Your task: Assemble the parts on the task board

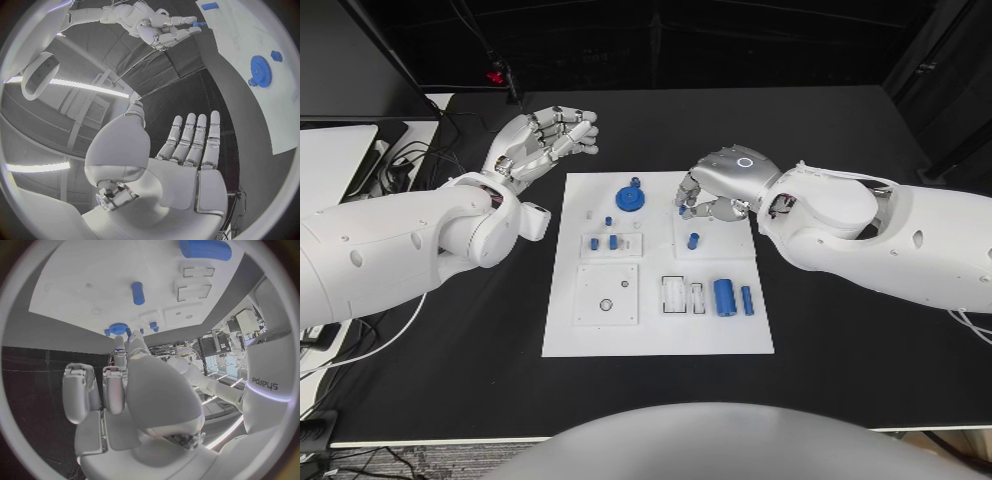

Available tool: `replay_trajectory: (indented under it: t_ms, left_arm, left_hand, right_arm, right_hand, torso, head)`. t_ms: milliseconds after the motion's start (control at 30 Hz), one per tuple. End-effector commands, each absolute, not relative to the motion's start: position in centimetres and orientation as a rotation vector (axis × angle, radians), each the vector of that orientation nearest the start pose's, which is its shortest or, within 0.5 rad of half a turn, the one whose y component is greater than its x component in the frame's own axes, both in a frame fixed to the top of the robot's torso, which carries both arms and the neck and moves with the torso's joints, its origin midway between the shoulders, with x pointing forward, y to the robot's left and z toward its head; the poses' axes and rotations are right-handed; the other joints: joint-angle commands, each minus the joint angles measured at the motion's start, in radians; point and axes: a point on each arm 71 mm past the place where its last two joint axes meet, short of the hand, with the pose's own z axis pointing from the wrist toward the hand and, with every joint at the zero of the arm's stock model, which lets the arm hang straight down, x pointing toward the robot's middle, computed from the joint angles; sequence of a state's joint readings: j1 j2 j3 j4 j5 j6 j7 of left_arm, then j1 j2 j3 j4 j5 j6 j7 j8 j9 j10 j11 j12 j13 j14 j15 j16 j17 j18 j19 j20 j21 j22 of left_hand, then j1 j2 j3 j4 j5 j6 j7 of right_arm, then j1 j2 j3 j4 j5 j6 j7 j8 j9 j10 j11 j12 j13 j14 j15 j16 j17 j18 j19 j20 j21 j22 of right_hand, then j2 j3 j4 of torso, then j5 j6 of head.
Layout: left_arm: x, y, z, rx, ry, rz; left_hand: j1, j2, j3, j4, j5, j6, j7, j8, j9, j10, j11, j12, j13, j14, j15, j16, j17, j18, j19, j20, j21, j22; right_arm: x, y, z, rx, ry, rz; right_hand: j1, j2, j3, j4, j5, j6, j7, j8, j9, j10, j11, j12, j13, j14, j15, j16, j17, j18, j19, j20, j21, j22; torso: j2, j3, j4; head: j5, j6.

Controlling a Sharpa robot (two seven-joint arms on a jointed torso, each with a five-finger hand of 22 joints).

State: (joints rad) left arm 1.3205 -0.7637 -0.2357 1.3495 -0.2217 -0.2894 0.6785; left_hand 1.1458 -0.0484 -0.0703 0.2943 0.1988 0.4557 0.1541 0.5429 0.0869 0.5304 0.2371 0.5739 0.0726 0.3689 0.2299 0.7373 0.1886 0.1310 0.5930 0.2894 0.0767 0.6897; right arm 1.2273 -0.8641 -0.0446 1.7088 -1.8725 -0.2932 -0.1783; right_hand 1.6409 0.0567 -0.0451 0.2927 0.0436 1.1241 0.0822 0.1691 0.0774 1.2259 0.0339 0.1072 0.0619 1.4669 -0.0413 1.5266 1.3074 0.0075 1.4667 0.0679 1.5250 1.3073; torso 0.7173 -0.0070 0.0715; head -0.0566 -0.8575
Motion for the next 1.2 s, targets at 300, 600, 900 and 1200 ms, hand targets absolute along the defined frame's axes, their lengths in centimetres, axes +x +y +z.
replay_trajectory:
  t_ms: [300, 600, 900, 1200]
  left_arm:
    - [51.2, 21.3, -16.9, -0.565, 1.283, -1.570]
    - [51.2, 21.1, -16.9, -0.563, 1.284, -1.573]
    - [51.3, 21.1, -16.9, -0.563, 1.283, -1.571]
    - [51.2, 21.1, -17.0, -0.564, 1.284, -1.572]
  left_hand:
    - [0.002, 0.012, 0.003, 0.000, 0.008, -0.009, 0.127, 0.010, -0.002, -0.010, 0.002, 0.007, -0.001, 0.001, -0.007, 0.008, -0.004, 0.003, 0.006, -0.002, 0.006, -0.003]
    - [0.002, 0.013, 0.003, 0.000, 0.008, -0.010, 0.127, 0.010, -0.002, -0.010, 0.002, 0.008, -0.002, 0.001, -0.007, 0.008, -0.005, 0.003, 0.006, -0.002, 0.006, -0.003]
    - [0.002, 0.013, 0.003, 0.000, 0.008, -0.010, 0.127, 0.010, -0.002, -0.011, 0.002, 0.008, -0.002, 0.001, -0.007, 0.009, -0.005, 0.003, 0.006, -0.002, 0.006, -0.003]
    - [0.002, 0.013, 0.002, 0.000, 0.009, -0.011, 0.127, 0.011, -0.002, -0.011, 0.002, 0.008, -0.002, 0.001, -0.007, 0.009, -0.006, 0.003, 0.006, -0.002, 0.006, -0.004]
  right_arm:
    - [43.1, -11.4, -14.7, -0.617, 1.426, 0.682]
    - [42.7, -8.9, -15.0, -0.648, 1.464, 0.736]
    - [42.4, -7.4, -15.4, -0.676, 1.483, 0.766]
    - [42.2, -6.4, -16.2, -0.705, 1.534, 0.764]
  right_hand:
    - [0.008, -0.003, 0.010, -0.001, 0.004, 0.008, 0.006, 0.000, 0.000, 0.015, 0.003, -0.007, -0.001, 0.090, 0.005, -0.001, 0.189, 0.005, 0.076, 0.000, 0.002, 0.242]
    - [0.013, 0.000, 0.018, -0.001, 0.004, 0.008, 0.011, -0.006, -0.002, 0.019, 0.007, -0.018, -0.001, 0.090, 0.010, 0.000, 0.189, 0.006, 0.073, 0.004, -0.003, 0.240]
    - [0.016, -0.003, 0.021, -0.003, 0.004, 0.007, 0.015, -0.010, -0.003, 0.021, 0.011, -0.024, -0.001, 0.090, 0.015, -0.001, 0.188, 0.007, 0.072, 0.008, -0.005, 0.239]
    - [0.017, -0.003, 0.025, -0.002, 0.004, 0.005, 0.019, -0.015, -0.004, 0.022, 0.015, -0.030, -0.001, 0.090, 0.018, -0.001, 0.188, 0.008, 0.069, 0.011, -0.010, 0.237]
  torso:
    - [0.000, -0.0010, 0.0009]
    - [0.001, -0.0008, 0.0001]
    - [0.000, -0.0007, -0.0008]
    - [0.001, 0.0001, -0.0013]
  head:
    - [0.071, -0.015]
    - [0.102, -0.015]
    - [0.123, -0.015]
    - [0.134, -0.015]
